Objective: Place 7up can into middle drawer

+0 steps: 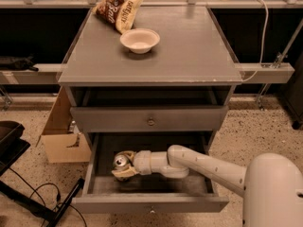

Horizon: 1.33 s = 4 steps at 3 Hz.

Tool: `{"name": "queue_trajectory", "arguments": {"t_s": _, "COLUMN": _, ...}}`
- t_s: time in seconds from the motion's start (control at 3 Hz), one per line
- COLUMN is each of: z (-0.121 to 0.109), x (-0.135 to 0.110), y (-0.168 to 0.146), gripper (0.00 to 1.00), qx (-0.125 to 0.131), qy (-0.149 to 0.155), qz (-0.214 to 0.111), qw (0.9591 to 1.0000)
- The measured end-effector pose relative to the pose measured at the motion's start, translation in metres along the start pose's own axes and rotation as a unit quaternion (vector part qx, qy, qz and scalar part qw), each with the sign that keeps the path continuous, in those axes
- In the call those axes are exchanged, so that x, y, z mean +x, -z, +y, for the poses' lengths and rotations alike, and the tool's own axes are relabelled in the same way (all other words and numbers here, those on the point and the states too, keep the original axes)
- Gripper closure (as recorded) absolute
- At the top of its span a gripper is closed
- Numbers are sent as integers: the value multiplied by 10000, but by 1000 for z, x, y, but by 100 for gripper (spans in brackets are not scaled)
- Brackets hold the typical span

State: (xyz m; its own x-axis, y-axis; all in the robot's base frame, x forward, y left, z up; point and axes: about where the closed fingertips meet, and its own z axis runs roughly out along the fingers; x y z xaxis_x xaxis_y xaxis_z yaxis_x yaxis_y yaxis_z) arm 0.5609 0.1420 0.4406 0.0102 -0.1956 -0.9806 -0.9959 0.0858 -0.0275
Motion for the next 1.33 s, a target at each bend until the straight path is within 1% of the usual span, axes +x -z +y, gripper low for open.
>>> {"name": "queue_trajectory", "arguments": {"t_s": 0.67, "z": 0, "x": 0, "y": 0, "gripper": 11, "qx": -1, "qy": 0, "qz": 0, "qw": 10000}}
{"name": "queue_trajectory", "arguments": {"t_s": 1.0, "z": 0, "x": 0, "y": 0, "gripper": 0, "qx": -1, "qy": 0, "qz": 0, "qw": 10000}}
{"name": "queue_trajectory", "arguments": {"t_s": 1.33, "z": 0, "x": 0, "y": 0, "gripper": 0, "qx": -1, "qy": 0, "qz": 0, "qw": 10000}}
